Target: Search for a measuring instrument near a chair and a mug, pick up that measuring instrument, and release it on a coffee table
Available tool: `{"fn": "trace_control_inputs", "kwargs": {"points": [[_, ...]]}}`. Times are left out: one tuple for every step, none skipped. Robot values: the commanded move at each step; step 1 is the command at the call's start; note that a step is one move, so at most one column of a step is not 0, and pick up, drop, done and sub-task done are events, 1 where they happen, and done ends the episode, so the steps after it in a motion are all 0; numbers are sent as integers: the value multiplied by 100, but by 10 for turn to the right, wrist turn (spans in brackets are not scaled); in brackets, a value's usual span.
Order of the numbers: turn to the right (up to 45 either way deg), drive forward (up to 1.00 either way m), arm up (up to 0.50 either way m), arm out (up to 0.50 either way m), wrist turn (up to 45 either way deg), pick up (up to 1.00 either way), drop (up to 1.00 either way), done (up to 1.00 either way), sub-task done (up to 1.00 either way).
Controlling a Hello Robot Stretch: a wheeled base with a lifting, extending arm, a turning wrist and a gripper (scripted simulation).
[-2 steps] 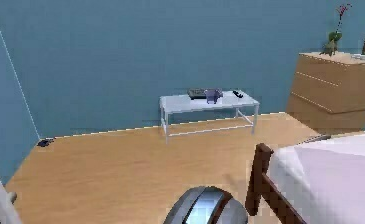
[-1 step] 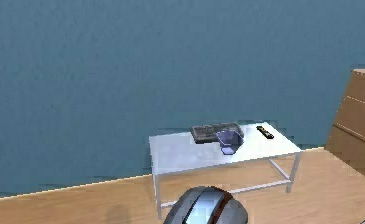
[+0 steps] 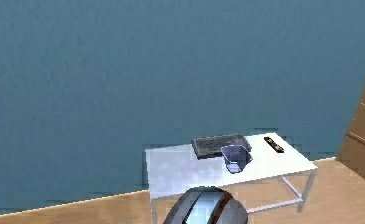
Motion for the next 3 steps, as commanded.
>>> {"fn": "trace_control_inputs", "kwargs": {"points": [[360, 0, 0, 0, 0, 0, 0, 0, 0], [0, 80, 0, 0, 0, 0, 0, 0, 0], [30, 0, 0, 0, 0, 0, 0, 0, 0]]}}
